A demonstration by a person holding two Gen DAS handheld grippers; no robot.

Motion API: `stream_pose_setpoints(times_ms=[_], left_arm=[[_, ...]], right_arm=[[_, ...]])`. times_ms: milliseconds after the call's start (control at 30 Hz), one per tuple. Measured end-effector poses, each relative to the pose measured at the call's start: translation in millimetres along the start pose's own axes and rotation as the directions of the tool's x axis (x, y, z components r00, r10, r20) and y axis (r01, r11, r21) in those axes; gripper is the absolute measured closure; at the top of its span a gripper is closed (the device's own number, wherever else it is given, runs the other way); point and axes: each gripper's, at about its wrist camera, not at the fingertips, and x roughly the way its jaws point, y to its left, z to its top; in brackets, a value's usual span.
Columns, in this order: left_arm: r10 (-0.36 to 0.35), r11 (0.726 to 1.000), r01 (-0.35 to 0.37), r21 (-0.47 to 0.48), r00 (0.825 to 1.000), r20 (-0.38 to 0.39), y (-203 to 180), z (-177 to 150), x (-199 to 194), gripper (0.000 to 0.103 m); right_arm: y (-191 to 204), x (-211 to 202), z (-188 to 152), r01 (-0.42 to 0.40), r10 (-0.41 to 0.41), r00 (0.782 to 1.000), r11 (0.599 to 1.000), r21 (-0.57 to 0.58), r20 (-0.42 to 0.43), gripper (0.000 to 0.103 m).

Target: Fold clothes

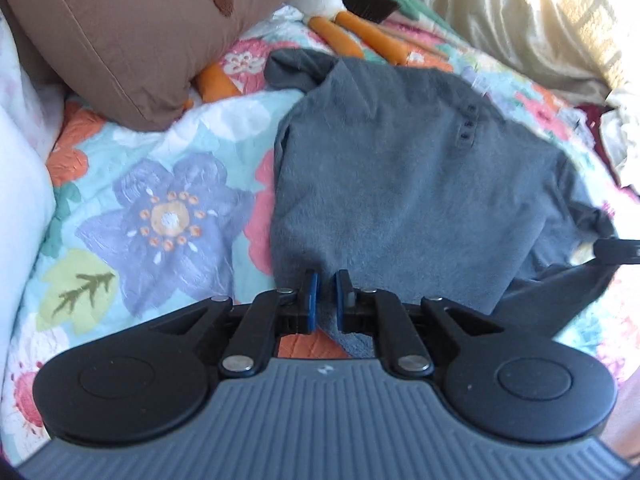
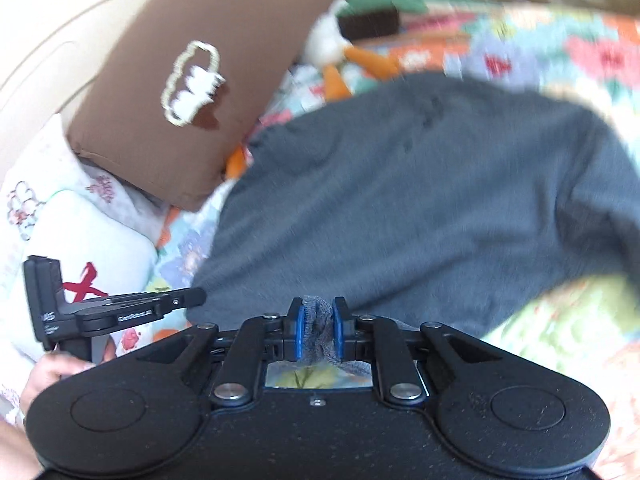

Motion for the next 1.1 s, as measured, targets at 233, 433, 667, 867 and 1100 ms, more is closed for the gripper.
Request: stream_pose_setpoints(times_ms=[233, 433, 667, 867, 1100], left_arm=[[0.041, 0.997, -0.04, 0.06, 0.999, -0.014, 7.7, 1.3, -3.0, 0.088], [0.042, 0.999, -0.041, 0.011, 0.998, -0.047, 27.6, -0.5, 7.0, 0.079], [-0.094, 0.995, 0.095, -0.025, 0.995, 0.03, 34.2, 4.3, 18.5, 0.051], [-0.274, 0.962, 0.274, -0.013, 0.962, 0.005, 16.5, 1.6, 35.9, 0.103], [-0.248, 0.969, 0.248, -0.006, 0.969, 0.014, 2.4, -8.8, 35.2, 0.101]], right_arm=[[28.7, -19.1, -16.3, 0.127, -0.165, 0.966, 0.973, -0.193, -0.201, 0.086], [23.8, 20.1, -47.9, 0.284, -0.371, 0.871, 0.915, -0.286, -0.321, 0.077], [53.1, 42.0, -12.5, 0.201, -0.252, 0.95, 0.945, -0.259, -0.184, 0.048], [78.2, 60.7, 17.9, 0.125, -0.143, 0.988, 0.961, -0.246, -0.059, 0.047], [85.2, 126.6, 62.5, 0.017, -0.036, 0.994, 0.983, -0.185, -0.103, 0.047]])
